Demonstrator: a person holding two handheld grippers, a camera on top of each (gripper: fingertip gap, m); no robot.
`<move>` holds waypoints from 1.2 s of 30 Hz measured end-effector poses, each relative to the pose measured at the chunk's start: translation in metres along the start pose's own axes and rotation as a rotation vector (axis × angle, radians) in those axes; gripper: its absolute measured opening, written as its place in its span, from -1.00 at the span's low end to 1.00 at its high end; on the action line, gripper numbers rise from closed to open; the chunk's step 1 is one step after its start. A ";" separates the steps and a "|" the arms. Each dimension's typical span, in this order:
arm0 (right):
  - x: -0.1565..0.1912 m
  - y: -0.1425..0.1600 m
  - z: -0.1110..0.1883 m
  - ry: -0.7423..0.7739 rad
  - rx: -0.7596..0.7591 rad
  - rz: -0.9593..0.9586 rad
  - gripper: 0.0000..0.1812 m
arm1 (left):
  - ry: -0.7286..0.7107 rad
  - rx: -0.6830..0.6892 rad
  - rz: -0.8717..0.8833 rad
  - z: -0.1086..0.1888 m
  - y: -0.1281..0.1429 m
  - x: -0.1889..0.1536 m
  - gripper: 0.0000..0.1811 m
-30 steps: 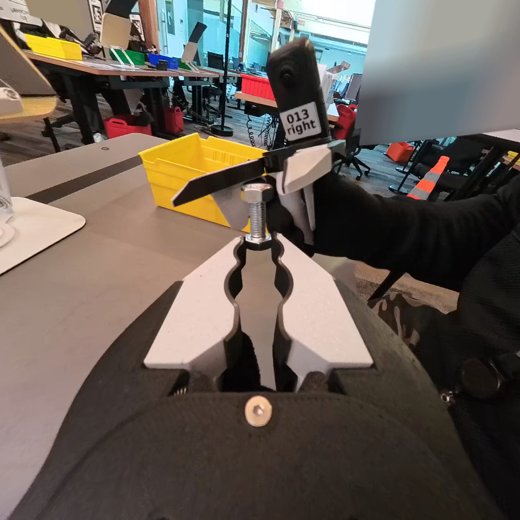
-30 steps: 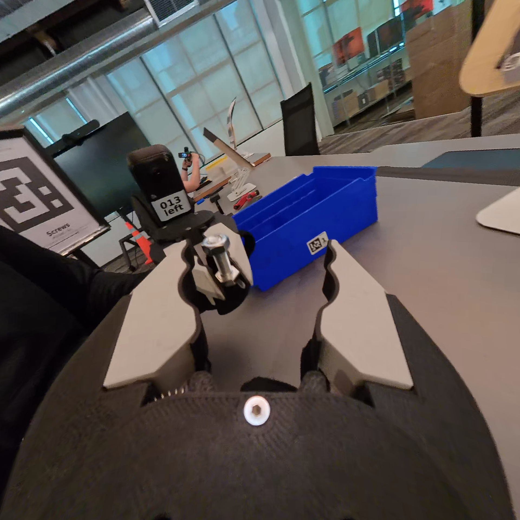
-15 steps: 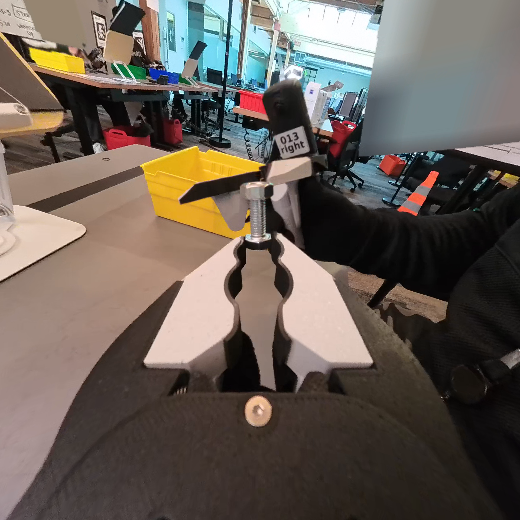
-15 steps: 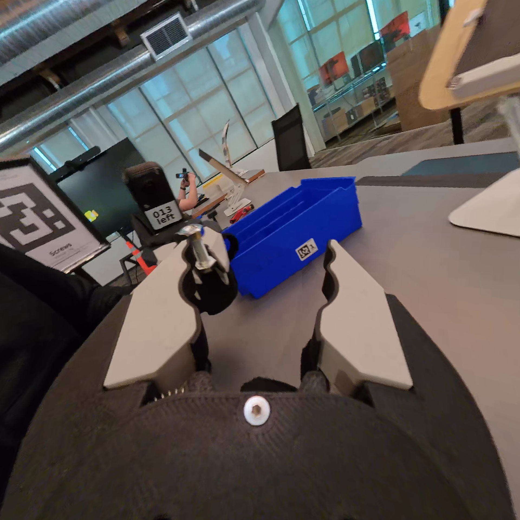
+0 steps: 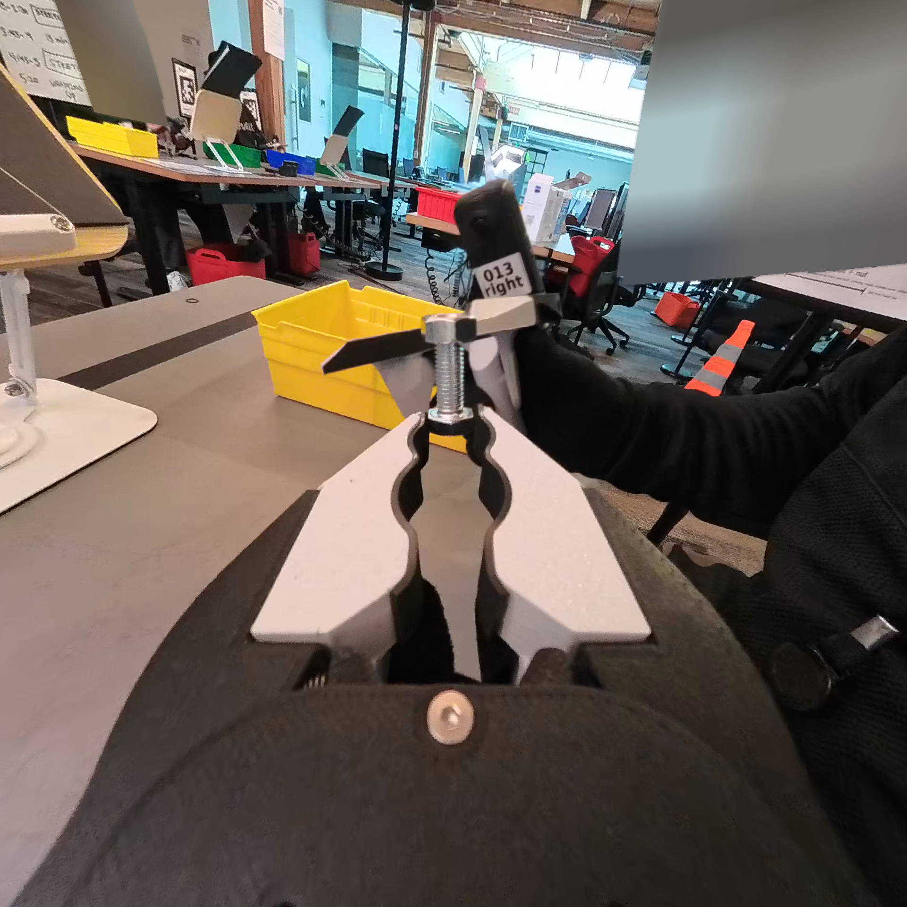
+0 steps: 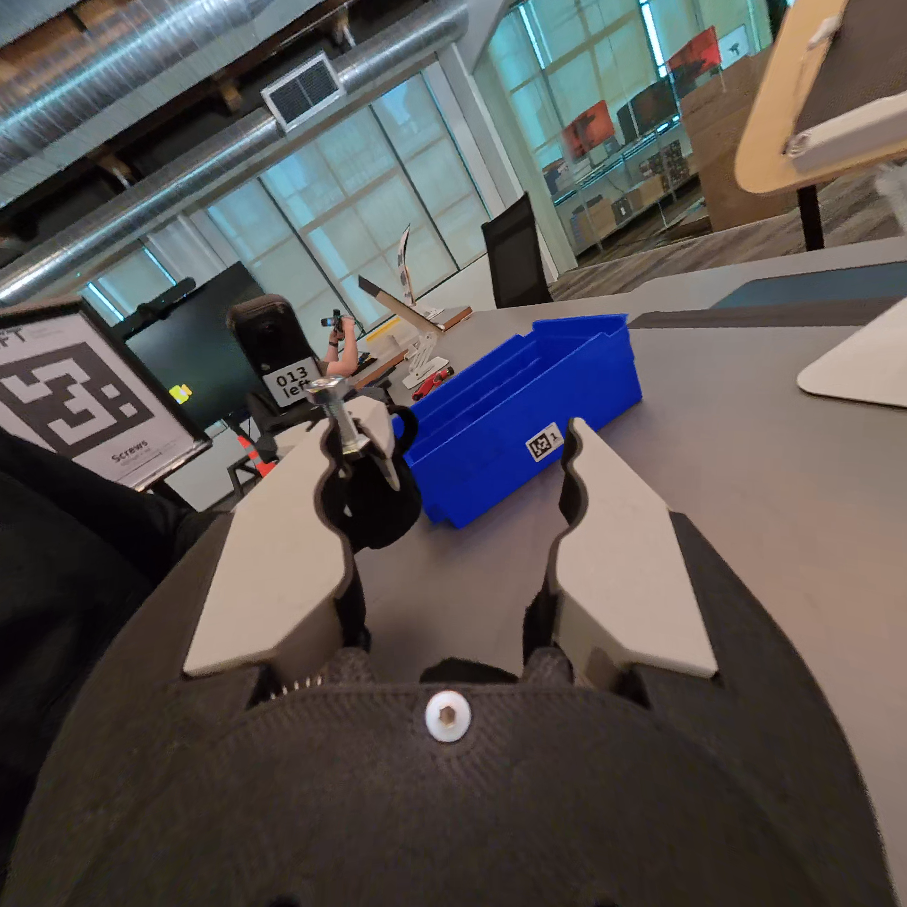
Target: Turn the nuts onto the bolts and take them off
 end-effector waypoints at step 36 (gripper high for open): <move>0.016 -0.001 -0.013 -0.058 0.010 0.027 -0.02 | 0.021 0.020 -0.014 -0.005 0.003 -0.007 -0.83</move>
Point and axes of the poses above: each gripper's, where its closed fingertips meet, z back along the fingers, y out of its underside, x = y × z across the jaws, the point moved 7 cm from there along z, back along the fingers, and after that the axes turned 10 degrees about -y, right-handed, at the moved point
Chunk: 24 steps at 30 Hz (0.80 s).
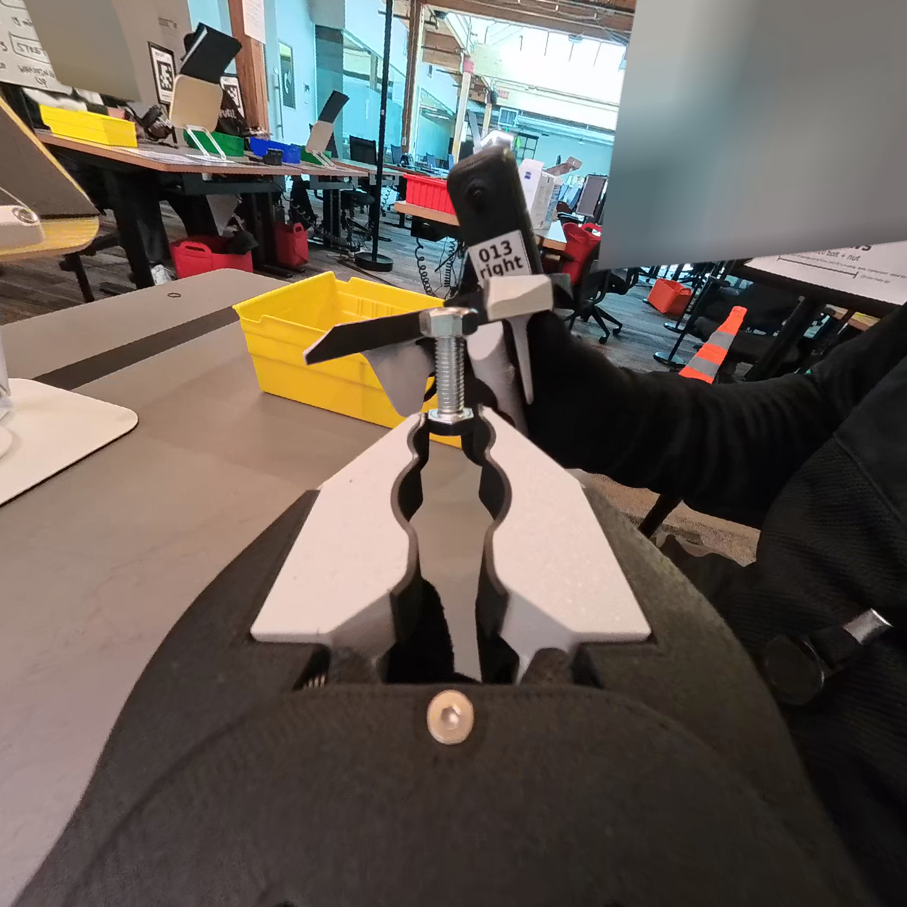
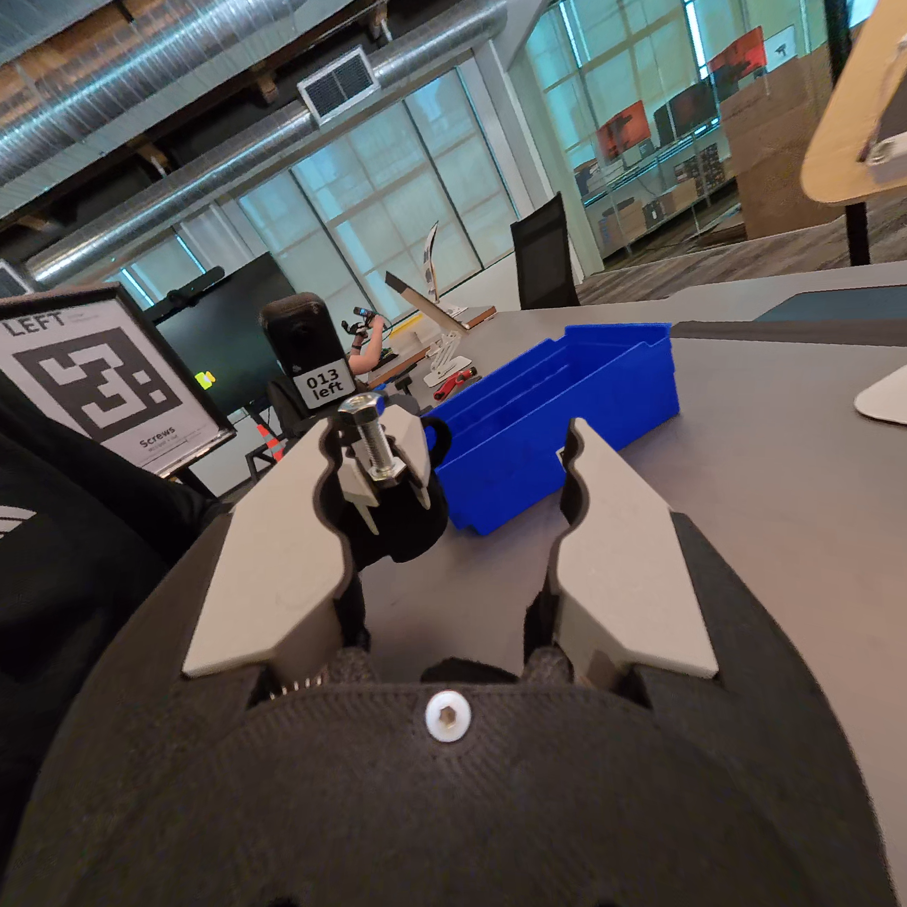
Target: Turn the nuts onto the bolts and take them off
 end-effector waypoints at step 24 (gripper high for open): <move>0.004 0.002 -0.004 0.035 0.070 0.043 -0.13 | -0.101 0.054 -0.116 0.003 0.002 0.006 -0.83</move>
Point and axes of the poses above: each gripper's, where its closed fingertips meet, z back along the fingers, y out of its underside, x = y × z across the jaws, the point moved 7 cm from there along z, back along the fingers, and after that the axes turned 10 degrees about -y, right-handed, at the moved point
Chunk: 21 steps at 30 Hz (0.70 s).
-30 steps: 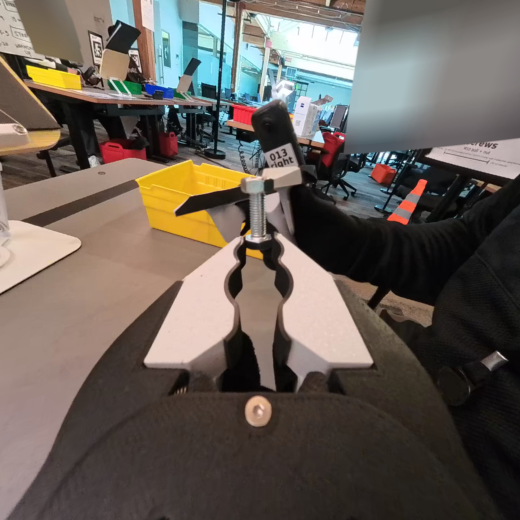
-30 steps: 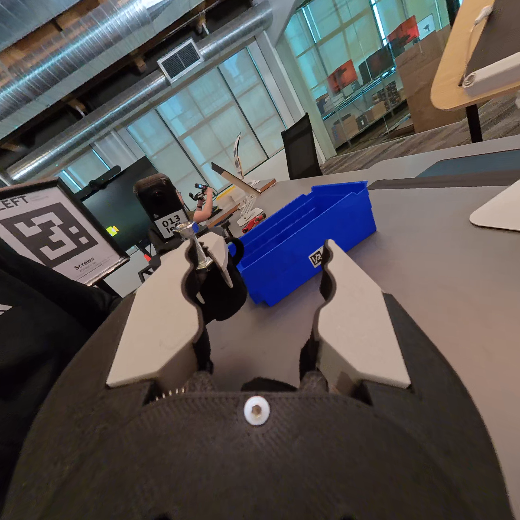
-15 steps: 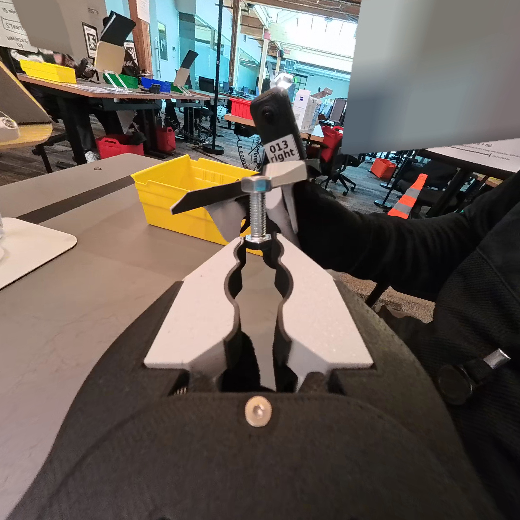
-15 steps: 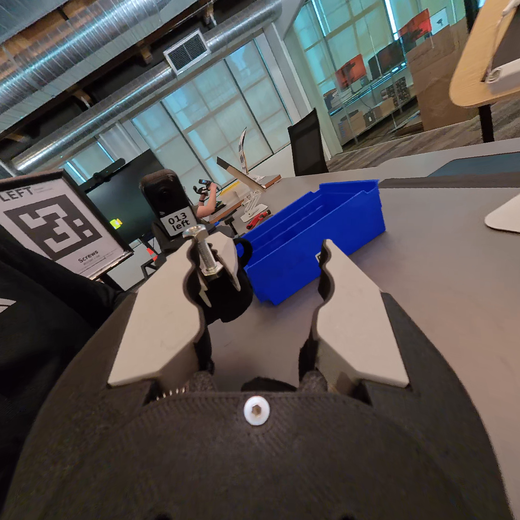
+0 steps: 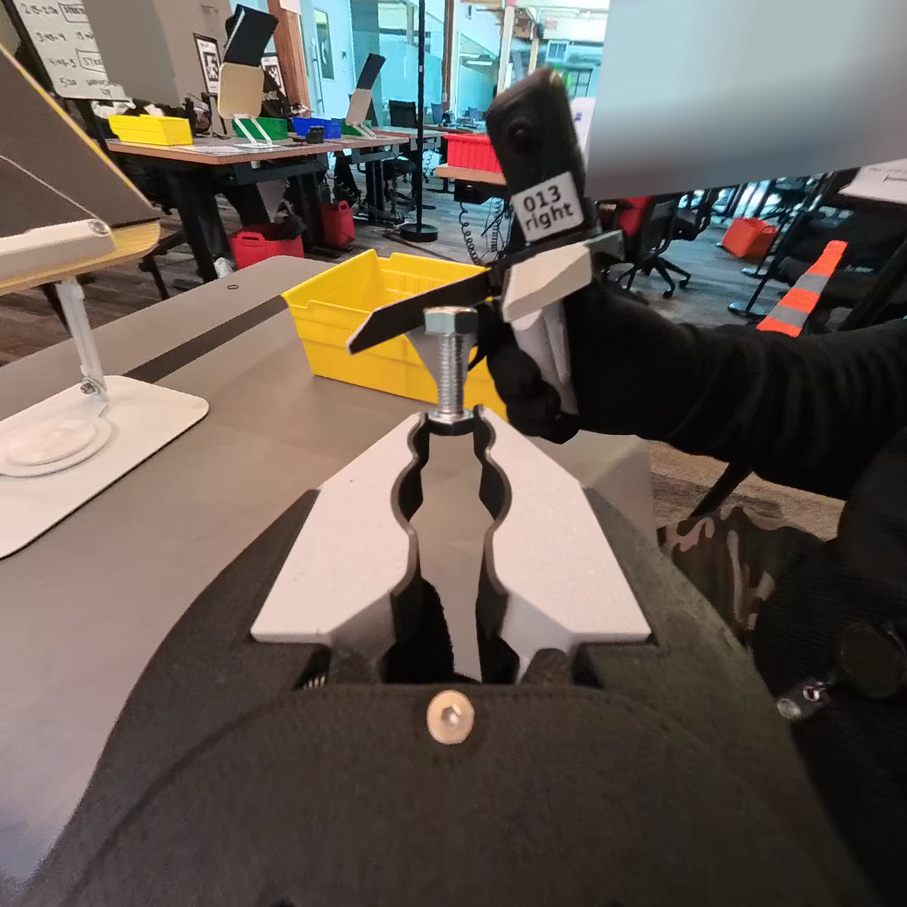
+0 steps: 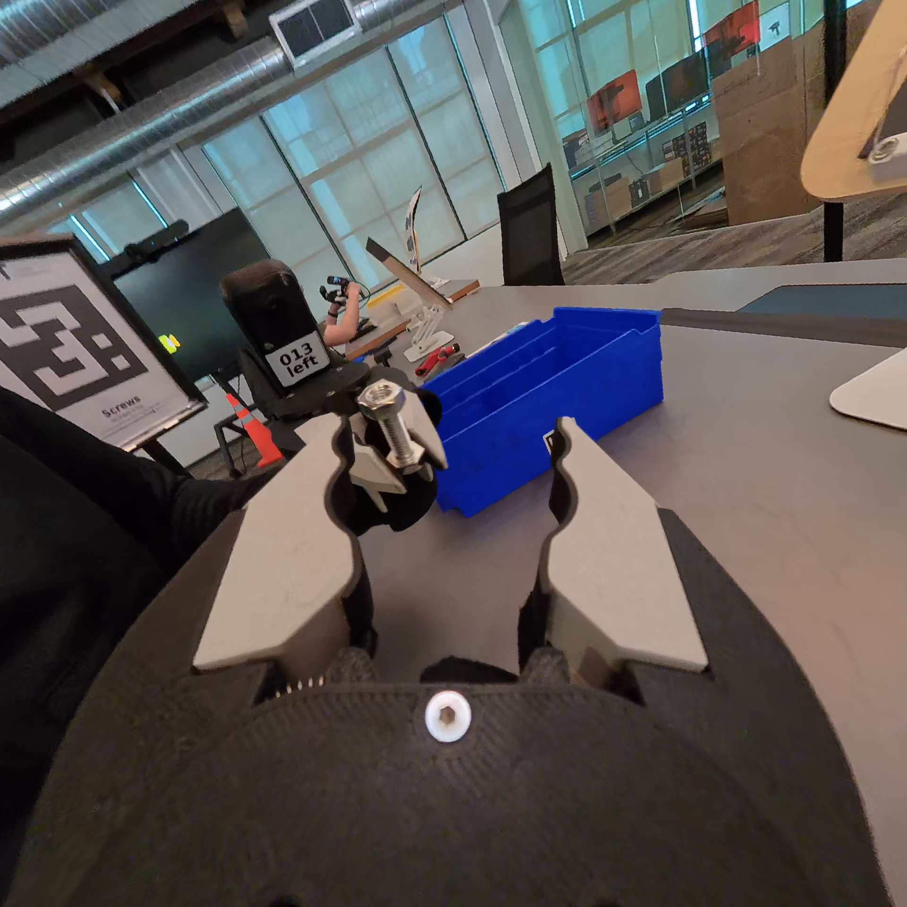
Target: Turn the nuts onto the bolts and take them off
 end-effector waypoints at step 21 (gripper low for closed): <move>0.000 0.020 -0.012 0.065 0.173 -0.068 -0.65 | -0.315 0.293 -0.509 -0.007 0.020 0.006 -0.82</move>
Point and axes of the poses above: each gripper's, where its closed fingertips meet, z back along the fingers, y out of its underside, x = y × z across the jaws, the point moved 7 cm from there along z, back along the fingers, and after that the axes turned 10 degrees about -y, right-handed, at the moved point
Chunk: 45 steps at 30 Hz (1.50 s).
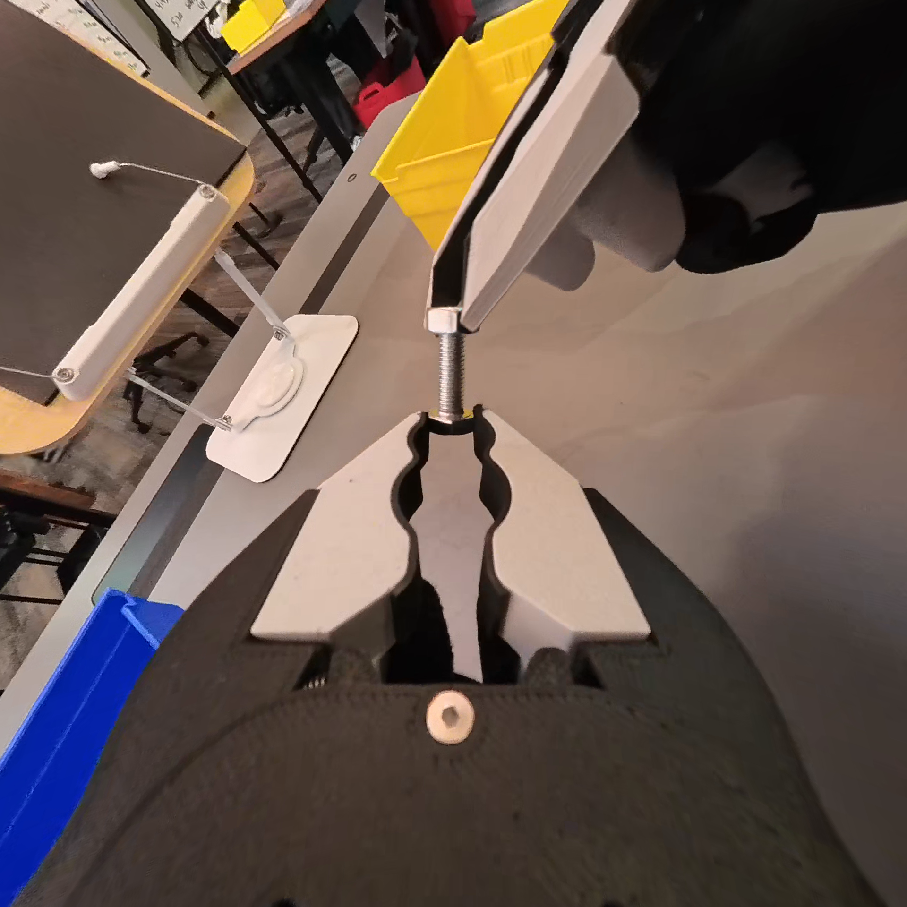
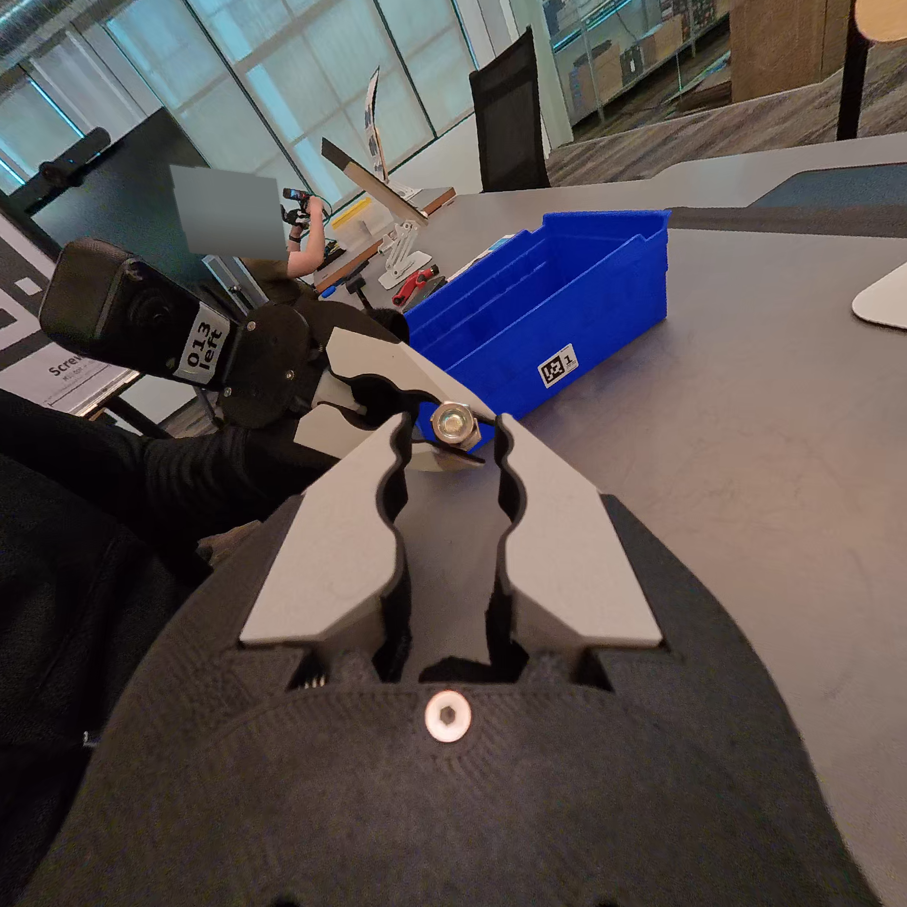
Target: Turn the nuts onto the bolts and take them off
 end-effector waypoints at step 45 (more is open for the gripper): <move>-0.010 0.013 -0.009 -0.024 -0.013 -0.178 -0.71 | 0.017 0.071 -0.030 -0.004 0.008 -0.006 -0.82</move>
Point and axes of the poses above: each gripper's, where its closed fingertips meet, z back along the fingers, y out of its underside, x = y × z across the jaws, the point moved 7 cm from there along z, back along the fingers, and after that the axes turned 10 degrees about -y, right-handed, at the moved point
